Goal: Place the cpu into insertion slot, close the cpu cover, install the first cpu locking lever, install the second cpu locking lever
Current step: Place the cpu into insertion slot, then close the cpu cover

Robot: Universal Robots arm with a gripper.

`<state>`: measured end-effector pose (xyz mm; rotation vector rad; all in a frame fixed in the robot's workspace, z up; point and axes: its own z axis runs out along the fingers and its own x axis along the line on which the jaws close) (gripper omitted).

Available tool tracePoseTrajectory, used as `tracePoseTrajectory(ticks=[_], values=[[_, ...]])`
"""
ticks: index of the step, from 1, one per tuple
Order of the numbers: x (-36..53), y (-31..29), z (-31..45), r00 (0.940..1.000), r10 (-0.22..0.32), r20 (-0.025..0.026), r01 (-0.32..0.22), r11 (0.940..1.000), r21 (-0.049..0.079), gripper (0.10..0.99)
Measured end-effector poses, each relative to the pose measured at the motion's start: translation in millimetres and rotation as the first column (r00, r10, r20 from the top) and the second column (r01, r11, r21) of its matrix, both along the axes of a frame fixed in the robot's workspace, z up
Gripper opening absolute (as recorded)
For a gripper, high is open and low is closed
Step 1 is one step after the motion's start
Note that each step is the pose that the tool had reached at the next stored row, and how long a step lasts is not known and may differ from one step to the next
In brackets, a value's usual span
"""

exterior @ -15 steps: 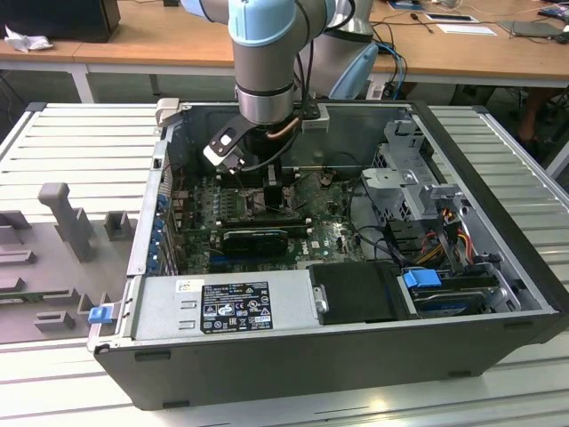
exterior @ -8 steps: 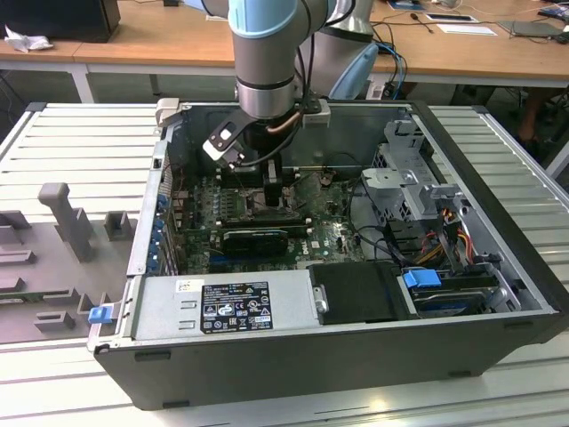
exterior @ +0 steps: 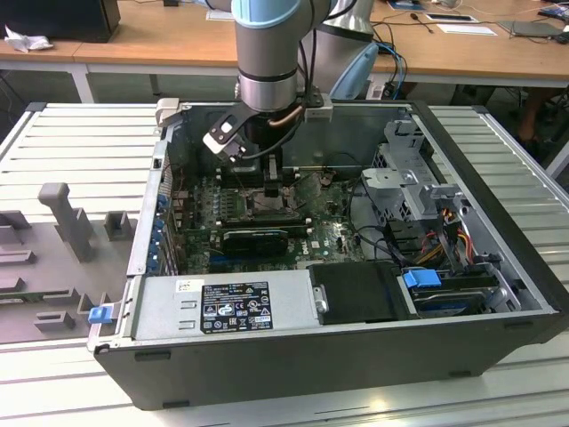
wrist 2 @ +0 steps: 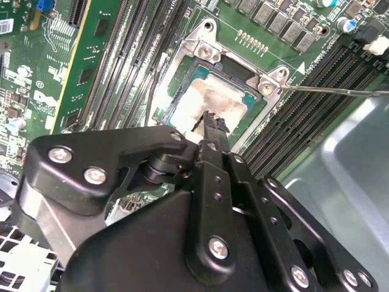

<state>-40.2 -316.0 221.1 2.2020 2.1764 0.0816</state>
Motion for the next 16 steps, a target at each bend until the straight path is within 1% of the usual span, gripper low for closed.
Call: tracePoseTrajectory(ticks=[4, 6, 7, 10, 16], values=[[0.0, 0.0, 2.5, 1.0, 0.0, 0.0, 0.0, 1.0, 0.0, 0.106], [0.0, 0.0, 5.4, 1.0, 0.0, -0.0003, 0.0, 1.0, 0.0, 0.106], [0.2, 0.0, 5.4, 1.0, 0.0, -0.0005, 0.0, 1.0, 0.0, 0.106], [7.8, 0.0, 5.5, 1.0, 0.0, -0.0011, 0.0, 1.0, 0.0, 0.106], [7.9, 0.1, 8.4, 1.0, 0.0, -0.0008, 0.0, 1.0, 0.0, 0.106]])
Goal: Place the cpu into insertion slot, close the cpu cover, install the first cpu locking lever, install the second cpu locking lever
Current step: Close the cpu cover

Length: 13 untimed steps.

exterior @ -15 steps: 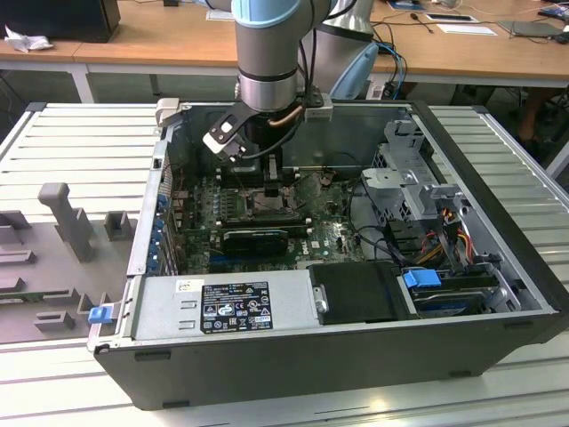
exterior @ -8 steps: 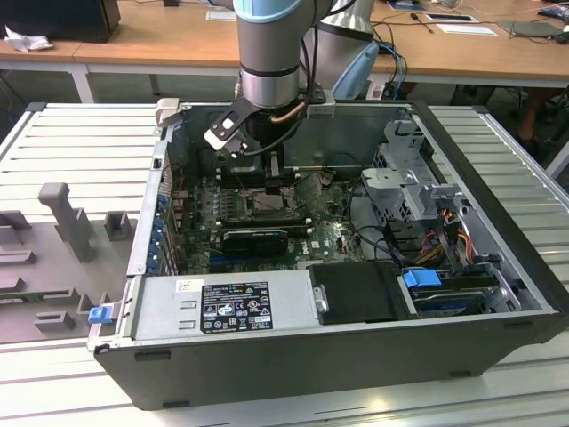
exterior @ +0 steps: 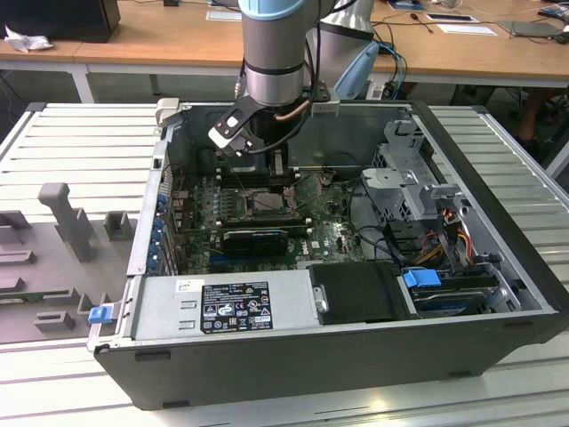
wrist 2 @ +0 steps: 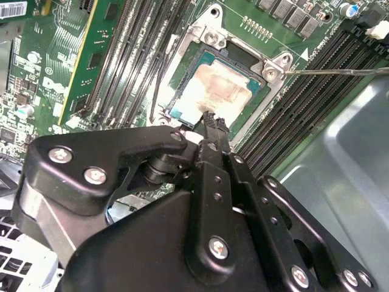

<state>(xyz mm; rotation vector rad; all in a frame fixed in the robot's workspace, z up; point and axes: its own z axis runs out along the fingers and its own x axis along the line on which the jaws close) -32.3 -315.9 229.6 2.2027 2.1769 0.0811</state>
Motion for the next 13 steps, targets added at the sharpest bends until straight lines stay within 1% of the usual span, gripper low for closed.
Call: tracePoseTrajectory(ticks=[13], values=[[0.0, 0.0, 3.3, 1.0, 0.0, -0.0001, 0.0, 1.0, 0.0, 0.106]])
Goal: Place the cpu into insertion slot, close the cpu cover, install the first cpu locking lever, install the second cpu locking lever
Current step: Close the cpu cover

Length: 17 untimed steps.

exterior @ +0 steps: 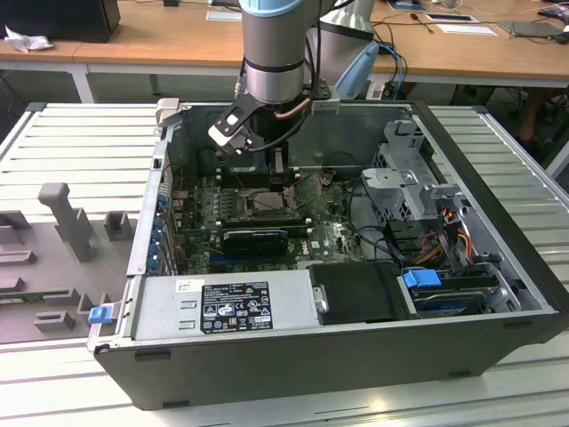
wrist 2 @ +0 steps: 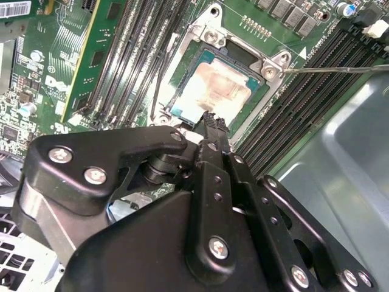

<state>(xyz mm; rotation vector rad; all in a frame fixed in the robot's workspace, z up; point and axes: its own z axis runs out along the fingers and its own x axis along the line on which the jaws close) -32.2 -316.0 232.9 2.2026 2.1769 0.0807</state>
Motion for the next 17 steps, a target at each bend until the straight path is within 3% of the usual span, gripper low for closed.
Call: tracePoseTrajectory(ticks=[17], values=[[0.7, 0.0, 2.5, 1.0, 0.0, -0.0001, 0.0, 1.0, 0.0, 0.106]])
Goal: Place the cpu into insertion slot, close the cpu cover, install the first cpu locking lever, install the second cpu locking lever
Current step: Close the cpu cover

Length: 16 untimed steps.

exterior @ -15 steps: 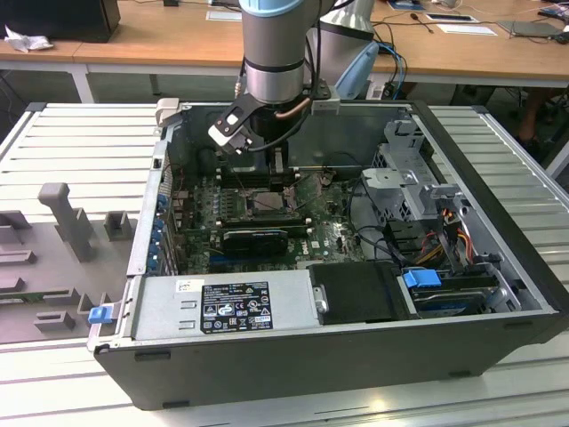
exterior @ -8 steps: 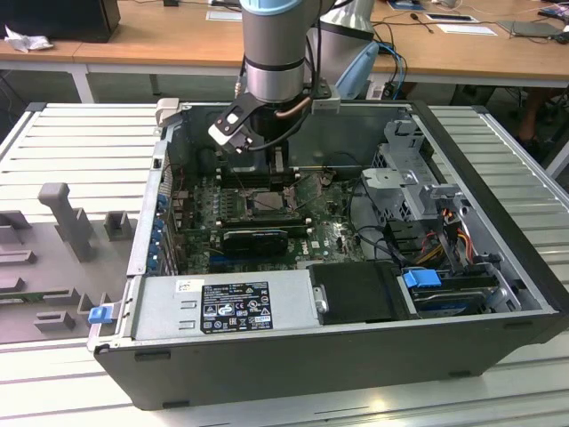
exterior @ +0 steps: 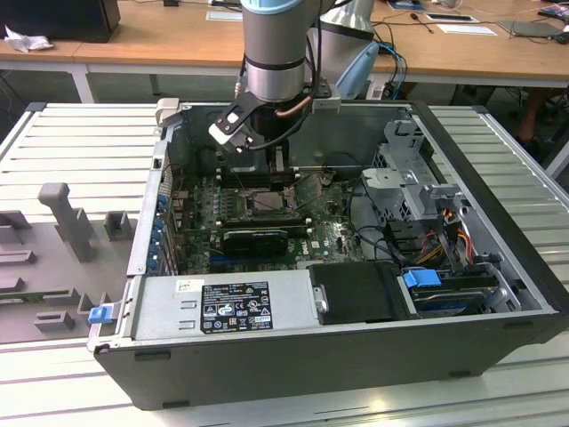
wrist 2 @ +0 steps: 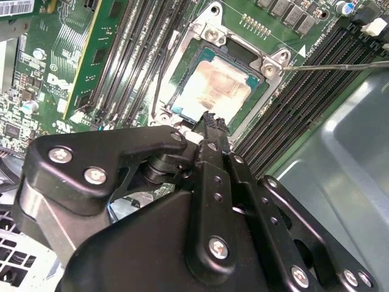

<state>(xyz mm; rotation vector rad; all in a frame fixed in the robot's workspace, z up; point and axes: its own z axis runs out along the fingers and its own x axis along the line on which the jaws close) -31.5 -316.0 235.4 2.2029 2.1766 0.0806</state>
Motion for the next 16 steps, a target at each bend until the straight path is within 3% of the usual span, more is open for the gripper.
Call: tracePoseTrajectory(ticks=[16], values=[[1.3, 0.0, 2.5, 1.0, -0.001, 0.0, 0.001, 1.0, 0.0, 0.106]])
